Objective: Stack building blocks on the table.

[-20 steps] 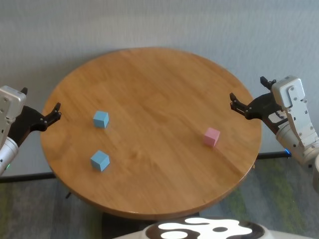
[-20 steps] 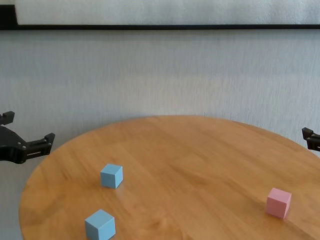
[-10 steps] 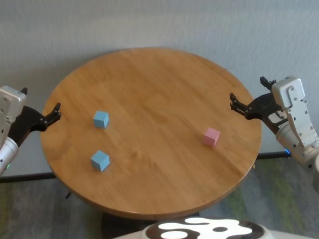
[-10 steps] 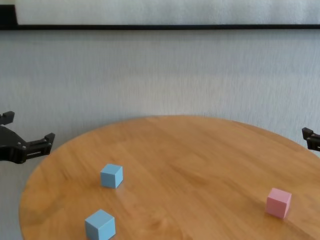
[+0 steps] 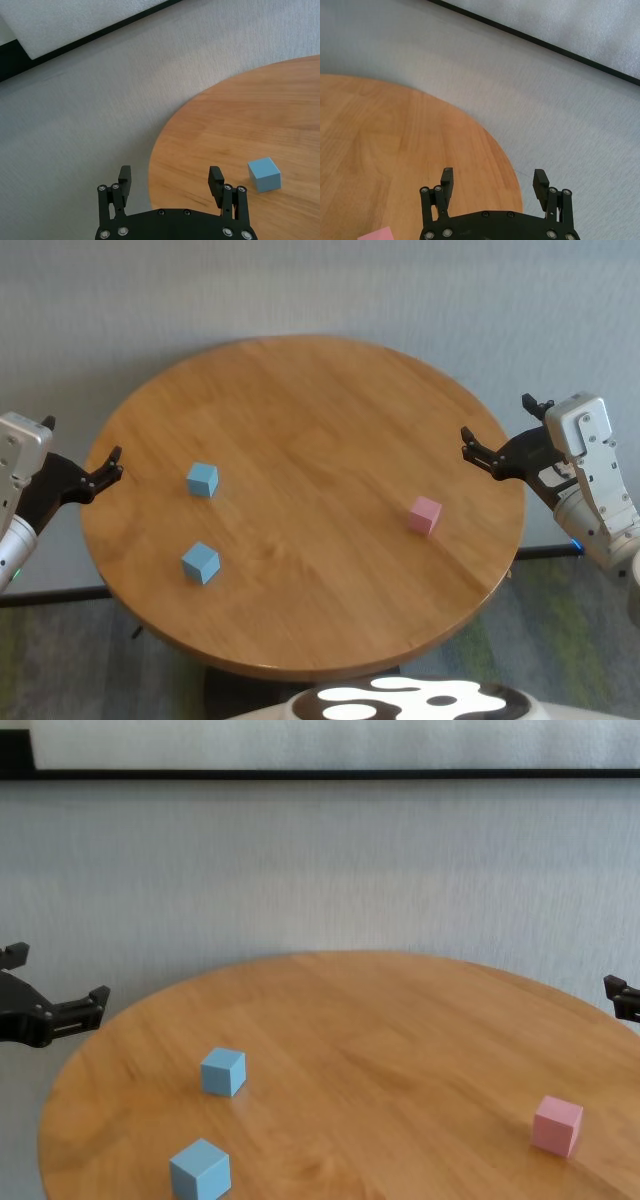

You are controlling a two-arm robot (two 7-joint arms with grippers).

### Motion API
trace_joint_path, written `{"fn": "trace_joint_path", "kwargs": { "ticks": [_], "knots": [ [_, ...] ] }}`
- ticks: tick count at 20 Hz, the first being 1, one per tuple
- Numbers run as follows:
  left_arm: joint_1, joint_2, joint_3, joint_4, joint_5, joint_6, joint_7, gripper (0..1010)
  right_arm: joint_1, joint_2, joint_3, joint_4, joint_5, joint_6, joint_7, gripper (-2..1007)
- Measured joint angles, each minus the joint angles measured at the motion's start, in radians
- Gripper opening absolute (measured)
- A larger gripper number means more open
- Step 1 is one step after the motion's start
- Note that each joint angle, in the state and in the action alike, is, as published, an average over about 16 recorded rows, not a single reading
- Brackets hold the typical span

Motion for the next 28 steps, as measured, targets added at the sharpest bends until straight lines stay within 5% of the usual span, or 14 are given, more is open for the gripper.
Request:
{"fn": "trace_joint_path", "kwargs": {
  "ticks": [9,15,28],
  "knots": [
    [0.0,0.001,0.0,-0.001,-0.001,0.002,-0.009,1000,0.0,0.0,0.0,0.0,0.0,0.0,0.0,1005],
    [0.013,0.019,-0.004,-0.026,-0.039,0.027,-0.077,1000,0.0,0.0,0.0,0.0,0.0,0.0,0.0,1005],
    [0.076,0.082,-0.031,-0.15,-0.234,0.218,-0.327,1000,0.0,0.0,0.0,0.0,0.0,0.0,0.0,1005]
  ]
}}
